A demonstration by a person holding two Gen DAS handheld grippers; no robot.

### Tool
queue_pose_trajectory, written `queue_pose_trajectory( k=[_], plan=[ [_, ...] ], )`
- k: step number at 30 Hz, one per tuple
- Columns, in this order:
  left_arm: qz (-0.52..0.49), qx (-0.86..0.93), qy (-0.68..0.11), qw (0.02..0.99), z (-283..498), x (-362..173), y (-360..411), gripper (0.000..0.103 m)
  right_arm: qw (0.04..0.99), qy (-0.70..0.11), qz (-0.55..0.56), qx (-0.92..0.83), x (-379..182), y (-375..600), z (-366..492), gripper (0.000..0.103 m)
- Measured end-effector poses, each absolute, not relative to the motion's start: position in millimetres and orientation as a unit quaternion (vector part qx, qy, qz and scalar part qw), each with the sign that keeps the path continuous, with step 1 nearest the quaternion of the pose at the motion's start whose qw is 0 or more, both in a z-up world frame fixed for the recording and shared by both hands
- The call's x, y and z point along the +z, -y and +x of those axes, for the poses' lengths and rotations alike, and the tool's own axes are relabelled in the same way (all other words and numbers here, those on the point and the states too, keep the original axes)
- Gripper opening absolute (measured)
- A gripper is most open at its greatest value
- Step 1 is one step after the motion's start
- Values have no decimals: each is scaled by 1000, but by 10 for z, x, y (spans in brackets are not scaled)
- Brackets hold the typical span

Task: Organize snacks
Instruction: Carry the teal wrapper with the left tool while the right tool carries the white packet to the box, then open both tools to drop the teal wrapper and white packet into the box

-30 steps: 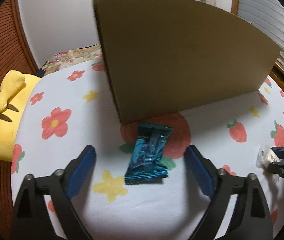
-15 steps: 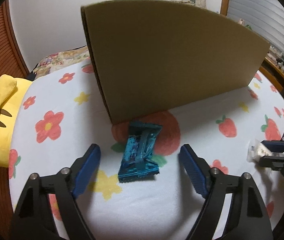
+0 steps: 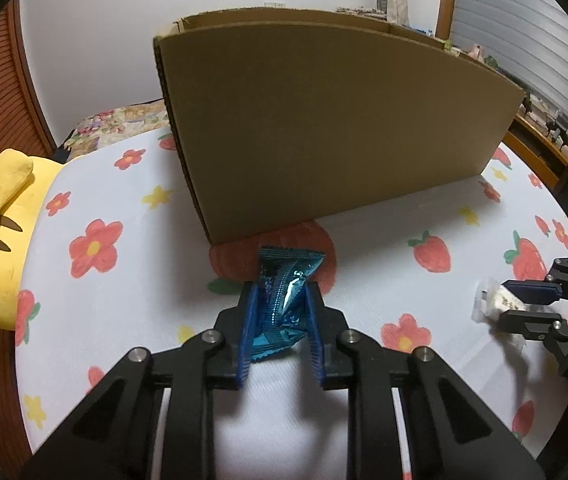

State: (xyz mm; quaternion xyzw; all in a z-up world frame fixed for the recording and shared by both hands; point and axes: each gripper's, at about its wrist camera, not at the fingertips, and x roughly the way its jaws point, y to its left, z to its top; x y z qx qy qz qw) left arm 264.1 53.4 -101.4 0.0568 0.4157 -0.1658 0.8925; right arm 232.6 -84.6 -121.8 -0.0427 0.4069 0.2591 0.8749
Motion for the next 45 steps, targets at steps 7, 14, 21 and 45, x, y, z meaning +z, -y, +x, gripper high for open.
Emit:
queue_pose_trajectory(
  k=[7, 14, 21, 45],
  plan=[
    [39, -177, -385, 905, 2362, -798, -475, 22, 877, -400, -45, 260, -1211, 837, 2308, 20],
    [33, -192, -357, 914, 2190, -583, -379, 22, 888, -381, -43, 256, -1180, 866, 2253, 20],
    [34, -199, -328, 923, 2127, -325, -268, 22, 898, -359, -33, 254, -1100, 936, 2207, 20],
    [45, -180, -268, 945, 2748, 309, -99, 22, 933, -246, -50, 258, 92, 1201, 2756, 20]
  ],
)
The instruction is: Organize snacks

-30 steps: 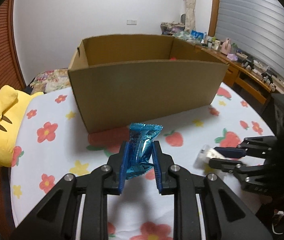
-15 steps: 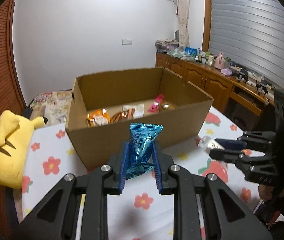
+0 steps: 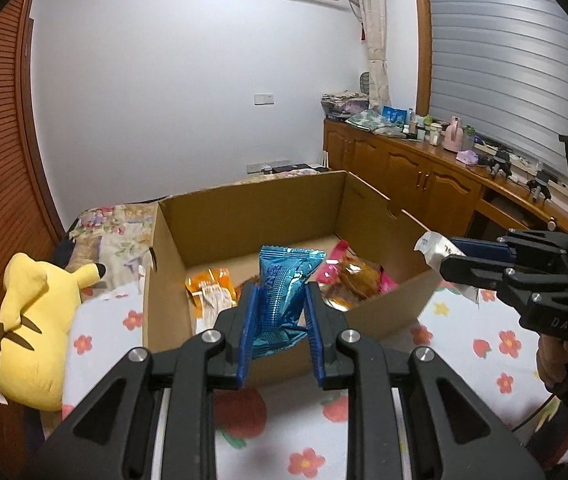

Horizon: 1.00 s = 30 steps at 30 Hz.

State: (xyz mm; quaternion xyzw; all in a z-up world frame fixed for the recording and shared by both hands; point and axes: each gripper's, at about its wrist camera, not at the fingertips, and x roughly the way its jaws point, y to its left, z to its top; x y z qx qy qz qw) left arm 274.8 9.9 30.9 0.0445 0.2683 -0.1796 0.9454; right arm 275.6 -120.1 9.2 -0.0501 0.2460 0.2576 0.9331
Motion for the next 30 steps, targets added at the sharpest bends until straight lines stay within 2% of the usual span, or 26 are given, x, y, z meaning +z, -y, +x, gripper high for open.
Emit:
queue_pose_trajectory(
  k=[19, 26, 27, 30],
  plan=[
    [35, -159, -299, 940, 3365, 77, -95, 22, 927, -278, -49, 246, -16, 1171, 3514, 20],
    [41, -157, -293, 942, 3400, 56, -63, 31, 925, -293, -46, 239, -104, 1178, 3659, 21],
    [42, -156, -293, 942, 3398, 55, -59, 32, 925, -293, -44, 237, -108, 1187, 3670, 26],
    [41, -155, -292, 943, 3369, 54, -60, 36, 927, -293, -38, 232, -111, 1215, 3668, 27]
  ],
)
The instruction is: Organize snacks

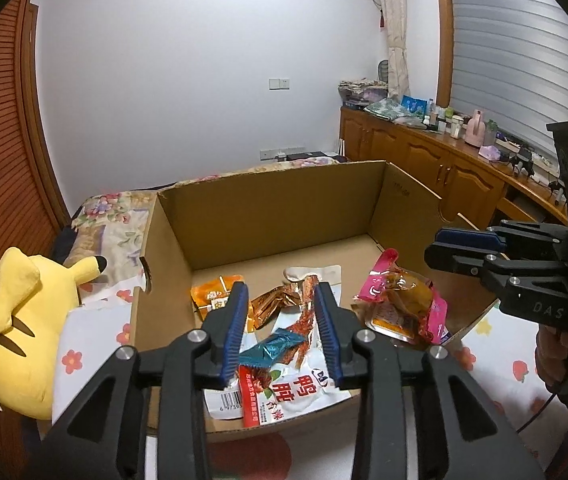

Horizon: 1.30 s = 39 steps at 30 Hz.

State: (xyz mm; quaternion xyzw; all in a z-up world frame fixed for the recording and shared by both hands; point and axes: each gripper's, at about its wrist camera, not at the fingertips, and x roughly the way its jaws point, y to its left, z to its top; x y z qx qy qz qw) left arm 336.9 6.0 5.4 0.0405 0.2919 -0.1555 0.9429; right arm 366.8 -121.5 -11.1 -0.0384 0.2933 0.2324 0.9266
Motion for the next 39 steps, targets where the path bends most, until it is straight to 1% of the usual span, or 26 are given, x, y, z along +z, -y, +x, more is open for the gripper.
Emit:
queue_pose_trajectory(
  k=[5, 9, 11, 13, 14, 16, 17, 18, 20, 22, 25, 27, 30, 34, 37, 39],
  plan=[
    [43, -142, -283, 948, 3261, 79, -78, 42, 928, -291, -35, 230, -101, 1234, 3593, 28],
    [43, -132, -274, 952, 3094, 127, -85, 49, 931, -284, -31, 226, -68, 1255, 3447, 31],
    [43, -127, -267, 954, 2981, 162, -98, 50, 934, -279, -29, 223, -40, 1266, 3357, 34],
    [42, -124, -262, 956, 2877, 199, -115, 52, 936, -275, -29, 219, -5, 1268, 3257, 39],
    [42, -121, -258, 958, 2817, 223, -126, 57, 938, -270, -29, 216, 35, 1274, 3157, 42],
    [40, -114, -245, 962, 2676, 284, -150, 62, 941, -263, -30, 213, 85, 1275, 3050, 45],
    [38, -111, -240, 964, 2623, 309, -164, 68, 941, -263, -30, 213, 85, 1275, 3050, 47],
    [36, -110, -234, 965, 2564, 340, -176, 70, 942, -259, -31, 211, 104, 1279, 3002, 49],
    [34, -105, -223, 968, 2438, 404, -199, 71, 945, -250, -31, 207, 155, 1279, 2881, 52],
    [37, -98, -217, 970, 2337, 454, -207, 73, 948, -241, -30, 204, 206, 1287, 2762, 56],
    [46, -86, -205, 974, 2175, 519, -192, 80, 952, -231, -31, 198, 268, 1290, 2606, 60],
    [50, -80, -189, 977, 2051, 563, -180, 86, 955, -223, -33, 193, 312, 1288, 2506, 62],
    [51, -70, -172, 981, 1895, 622, -159, 90, 961, -207, -31, 184, 407, 1297, 2317, 67],
    [53, -60, -165, 983, 1754, 663, -108, 92, 964, -194, -33, 177, 468, 1295, 2189, 80],
    [55, -51, -161, 984, 1683, 694, -83, 94, 969, -178, -39, 165, 518, 1267, 2058, 87],
    [50, -51, -160, 985, 1625, 708, -81, 95, 971, -171, -40, 163, 543, 1261, 1984, 88]
  ],
)
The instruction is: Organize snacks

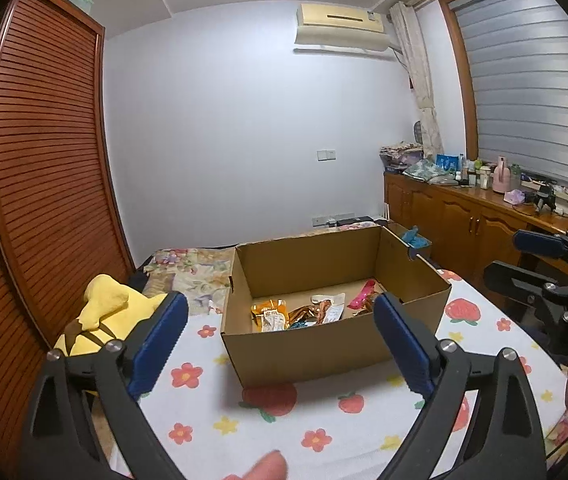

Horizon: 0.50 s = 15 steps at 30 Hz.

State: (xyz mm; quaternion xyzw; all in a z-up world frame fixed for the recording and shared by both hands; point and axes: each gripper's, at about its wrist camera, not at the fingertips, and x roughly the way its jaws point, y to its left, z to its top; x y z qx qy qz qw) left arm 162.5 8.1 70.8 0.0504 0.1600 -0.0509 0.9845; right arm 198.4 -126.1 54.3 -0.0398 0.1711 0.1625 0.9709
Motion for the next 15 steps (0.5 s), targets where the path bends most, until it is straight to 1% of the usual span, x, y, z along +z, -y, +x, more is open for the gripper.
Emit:
queue_pose_trajectory(
  k=[5, 8, 15],
  plan=[
    [52, -46, -152, 986, 1478, 726, -50, 98, 975, -160, -36, 152, 588, 1255, 1833, 92],
    [56, -46, -149, 986, 1405, 726, -29, 98, 976, -158, -35, 142, 591, 1270, 1759, 100],
    [57, -35, -156, 986, 1243, 659, -7, 98, 980, -157, -22, 120, 538, 1354, 1638, 101]
  ],
)
